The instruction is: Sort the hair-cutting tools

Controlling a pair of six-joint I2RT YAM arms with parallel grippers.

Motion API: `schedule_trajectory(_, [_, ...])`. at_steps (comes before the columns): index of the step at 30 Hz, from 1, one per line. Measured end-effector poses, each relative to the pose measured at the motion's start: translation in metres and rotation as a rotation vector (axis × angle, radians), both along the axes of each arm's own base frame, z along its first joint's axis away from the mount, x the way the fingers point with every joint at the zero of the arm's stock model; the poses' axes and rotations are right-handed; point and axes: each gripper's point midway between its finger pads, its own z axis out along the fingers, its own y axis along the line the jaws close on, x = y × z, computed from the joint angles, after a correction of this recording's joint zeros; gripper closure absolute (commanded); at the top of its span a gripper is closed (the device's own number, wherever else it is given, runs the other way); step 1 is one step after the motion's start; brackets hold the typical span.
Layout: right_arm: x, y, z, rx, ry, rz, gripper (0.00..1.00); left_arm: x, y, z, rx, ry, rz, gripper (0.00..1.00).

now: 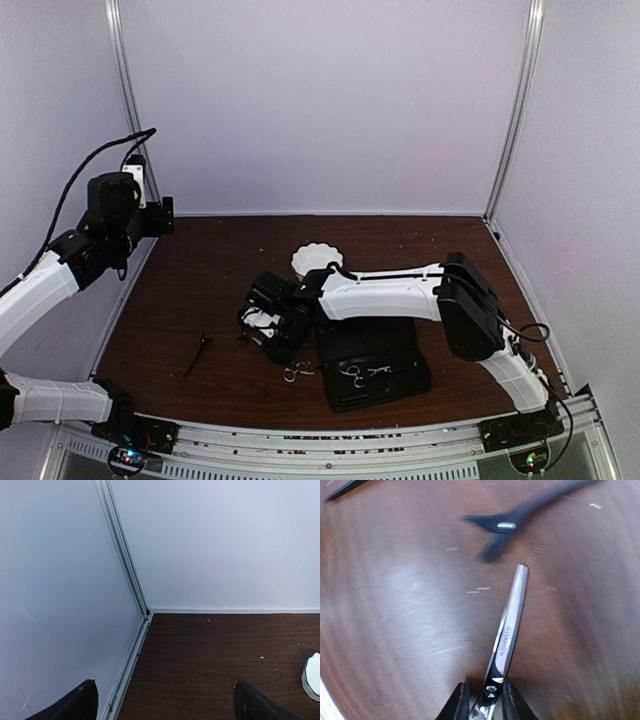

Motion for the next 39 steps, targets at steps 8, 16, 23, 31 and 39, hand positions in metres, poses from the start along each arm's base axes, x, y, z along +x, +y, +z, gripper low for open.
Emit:
schedule_trajectory(8, [-0.054,0.014,0.001,0.009,0.053,0.234,0.76,0.0,0.0,0.0,0.001,0.0,0.0,0.02])
schedule_trajectory(16, [-0.081,0.009,0.0,-0.051,0.018,0.379,0.62,-0.001,0.0,0.001,0.0,-0.002,0.0,0.02])
schedule_trajectory(23, [-0.076,-0.006,0.001,-0.169,-0.014,0.453,0.6,-0.001,0.0,0.0,0.001,0.001,-0.001,0.02])
schedule_trajectory(31, [-0.078,-0.017,0.0,-0.231,-0.012,0.521,0.61,-0.001,0.0,0.0,0.0,0.002,-0.004,0.03])
schedule_trajectory(39, [-0.085,-0.005,0.002,-0.22,-0.026,0.551,0.65,-0.001,-0.001,0.0,-0.001,0.003,-0.008,0.02])
